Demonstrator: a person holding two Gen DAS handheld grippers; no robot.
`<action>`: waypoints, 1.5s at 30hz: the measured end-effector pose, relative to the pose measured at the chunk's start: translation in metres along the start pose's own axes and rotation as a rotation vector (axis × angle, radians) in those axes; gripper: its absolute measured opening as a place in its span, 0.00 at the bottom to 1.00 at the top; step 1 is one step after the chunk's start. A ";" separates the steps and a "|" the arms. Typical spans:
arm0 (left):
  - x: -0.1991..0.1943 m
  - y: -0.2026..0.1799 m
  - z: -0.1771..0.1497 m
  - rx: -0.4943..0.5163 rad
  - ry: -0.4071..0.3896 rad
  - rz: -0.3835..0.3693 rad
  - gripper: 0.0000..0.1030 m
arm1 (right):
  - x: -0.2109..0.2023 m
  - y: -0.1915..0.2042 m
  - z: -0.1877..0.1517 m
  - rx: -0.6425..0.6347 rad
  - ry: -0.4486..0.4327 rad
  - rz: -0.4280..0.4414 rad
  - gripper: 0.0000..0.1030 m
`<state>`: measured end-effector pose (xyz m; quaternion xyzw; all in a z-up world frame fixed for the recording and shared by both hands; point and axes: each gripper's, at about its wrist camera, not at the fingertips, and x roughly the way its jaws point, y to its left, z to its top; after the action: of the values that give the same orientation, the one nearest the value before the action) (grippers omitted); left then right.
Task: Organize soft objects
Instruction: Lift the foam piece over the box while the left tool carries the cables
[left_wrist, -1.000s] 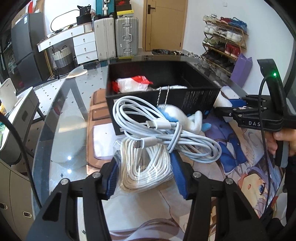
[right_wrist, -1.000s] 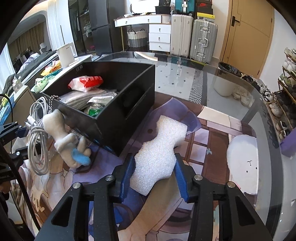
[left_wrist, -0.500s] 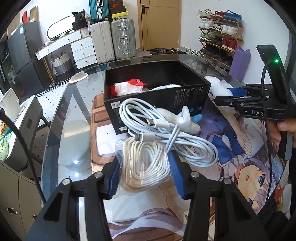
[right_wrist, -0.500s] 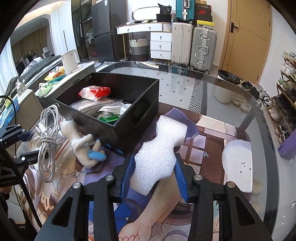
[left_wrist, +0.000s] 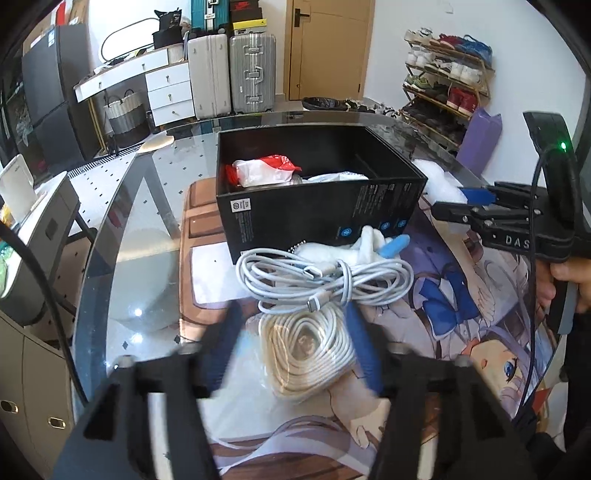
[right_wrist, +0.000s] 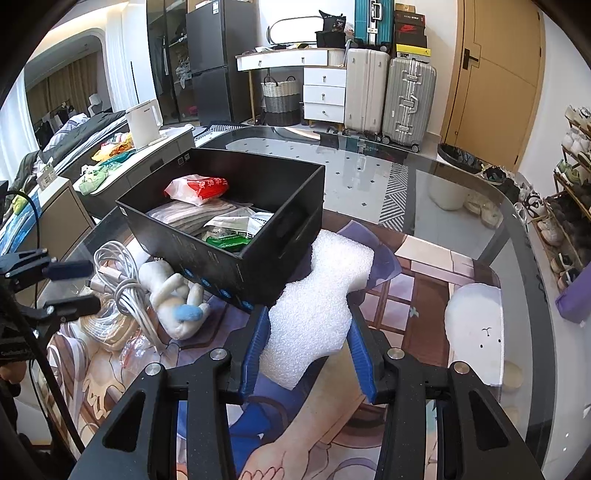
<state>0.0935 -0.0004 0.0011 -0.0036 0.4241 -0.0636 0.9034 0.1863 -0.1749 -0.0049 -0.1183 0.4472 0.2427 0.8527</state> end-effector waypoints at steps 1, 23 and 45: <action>0.001 -0.001 0.001 -0.002 0.000 -0.010 0.61 | 0.000 -0.001 0.000 0.000 0.001 0.001 0.42; 0.032 -0.011 0.010 0.040 0.016 -0.012 0.72 | 0.009 -0.003 0.003 -0.019 0.010 0.008 0.42; 0.002 -0.010 0.011 0.045 -0.048 -0.022 0.66 | -0.012 0.005 0.008 -0.046 -0.041 0.017 0.42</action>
<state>0.1022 -0.0109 0.0077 0.0106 0.4007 -0.0830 0.9124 0.1837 -0.1710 0.0100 -0.1292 0.4250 0.2627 0.8565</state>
